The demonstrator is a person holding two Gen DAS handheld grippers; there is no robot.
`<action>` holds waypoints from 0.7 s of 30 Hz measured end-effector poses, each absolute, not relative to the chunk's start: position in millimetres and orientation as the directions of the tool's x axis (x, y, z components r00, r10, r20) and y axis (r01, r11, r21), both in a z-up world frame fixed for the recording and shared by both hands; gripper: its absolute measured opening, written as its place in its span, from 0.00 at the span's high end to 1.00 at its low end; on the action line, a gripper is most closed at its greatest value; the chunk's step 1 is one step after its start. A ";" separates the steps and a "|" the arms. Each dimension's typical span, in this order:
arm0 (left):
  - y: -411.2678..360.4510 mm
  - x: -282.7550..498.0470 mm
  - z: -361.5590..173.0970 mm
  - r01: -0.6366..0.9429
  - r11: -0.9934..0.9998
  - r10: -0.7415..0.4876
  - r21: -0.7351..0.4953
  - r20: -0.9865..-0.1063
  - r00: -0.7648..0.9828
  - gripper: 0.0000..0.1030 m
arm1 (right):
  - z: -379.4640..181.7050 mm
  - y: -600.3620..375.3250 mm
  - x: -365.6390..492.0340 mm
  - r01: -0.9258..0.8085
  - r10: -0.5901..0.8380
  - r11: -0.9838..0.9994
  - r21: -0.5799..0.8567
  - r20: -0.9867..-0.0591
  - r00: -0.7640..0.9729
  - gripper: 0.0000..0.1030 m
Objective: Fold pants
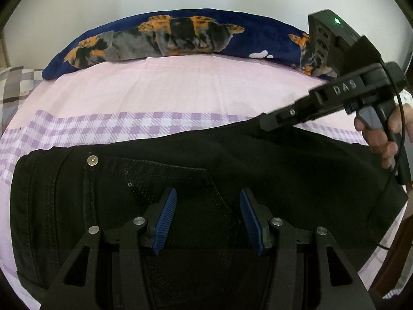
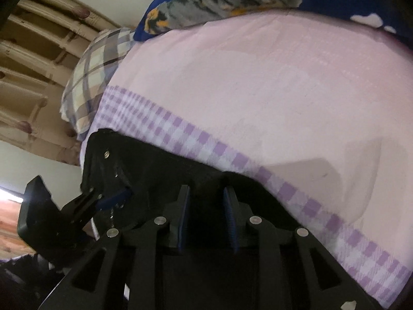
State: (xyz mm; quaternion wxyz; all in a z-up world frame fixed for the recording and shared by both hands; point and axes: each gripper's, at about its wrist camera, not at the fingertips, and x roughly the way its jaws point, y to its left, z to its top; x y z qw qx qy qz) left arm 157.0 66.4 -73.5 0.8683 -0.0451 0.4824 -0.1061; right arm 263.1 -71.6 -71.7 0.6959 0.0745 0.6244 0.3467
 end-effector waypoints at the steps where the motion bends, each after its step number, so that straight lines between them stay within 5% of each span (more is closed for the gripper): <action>1: 66.8 156.8 -73.7 0.140 0.973 -0.230 -0.184 -0.827 0.513 0.49 | -71.8 -70.9 261.8 -0.401 0.574 0.745 0.534 -0.818 -0.023 0.75; 7: 64.7 157.6 -69.6 0.139 0.975 -0.219 -0.171 -0.825 0.521 0.49 | -58.7 -73.7 264.5 -0.434 0.571 0.757 0.489 -0.818 0.075 0.93; 18: 63.5 161.0 -78.8 0.151 0.984 -0.158 -0.092 -0.837 0.524 0.49 | -75.5 -66.9 276.7 -0.403 0.503 0.818 0.411 -0.851 0.152 0.94; 21: 58.4 162.0 -83.3 0.154 0.987 -0.125 -0.050 -0.844 0.522 0.49 | -72.8 -64.6 272.9 -0.410 0.487 0.826 0.387 -0.856 0.173 0.87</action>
